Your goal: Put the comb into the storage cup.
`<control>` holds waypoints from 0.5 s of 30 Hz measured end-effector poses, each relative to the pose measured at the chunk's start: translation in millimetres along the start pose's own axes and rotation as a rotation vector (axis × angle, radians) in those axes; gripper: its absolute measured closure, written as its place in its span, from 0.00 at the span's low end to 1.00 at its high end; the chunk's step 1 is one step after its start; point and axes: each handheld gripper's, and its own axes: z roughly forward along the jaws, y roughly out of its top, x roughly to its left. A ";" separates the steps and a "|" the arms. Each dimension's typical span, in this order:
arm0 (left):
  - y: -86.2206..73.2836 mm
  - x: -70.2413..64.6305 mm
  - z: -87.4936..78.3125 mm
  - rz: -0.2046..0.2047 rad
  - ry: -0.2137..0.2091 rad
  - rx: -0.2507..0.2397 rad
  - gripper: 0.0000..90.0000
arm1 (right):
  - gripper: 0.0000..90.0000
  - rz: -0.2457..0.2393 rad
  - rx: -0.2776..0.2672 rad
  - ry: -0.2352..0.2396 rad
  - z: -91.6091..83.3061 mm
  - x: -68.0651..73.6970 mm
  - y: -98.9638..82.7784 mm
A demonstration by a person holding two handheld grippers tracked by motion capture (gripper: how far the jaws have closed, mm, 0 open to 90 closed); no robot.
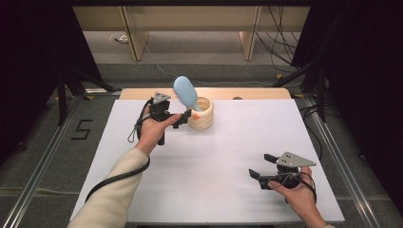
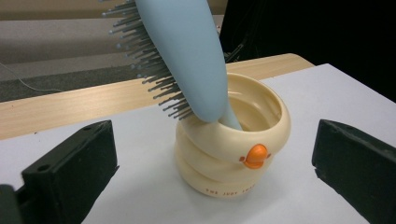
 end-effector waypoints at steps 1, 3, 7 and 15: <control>-0.8 -0.1 -1.3 0.000 -0.002 -0.001 0.00 | 0.17 0.000 0.001 0.000 0.0 0.0 0.0; -3.0 -0.6 -4.5 0.003 -0.004 -0.006 0.00 | 0.17 0.000 0.000 -0.002 -0.1 0.1 0.2; -9.2 -2.3 -11.2 0.018 -0.006 -0.006 0.00 | 0.17 0.000 0.000 -0.002 -0.2 0.4 0.3; -26.0 -3.2 -27.7 0.034 -0.014 -0.009 0.00 | 0.17 -0.003 0.001 -0.002 -0.1 0.7 0.4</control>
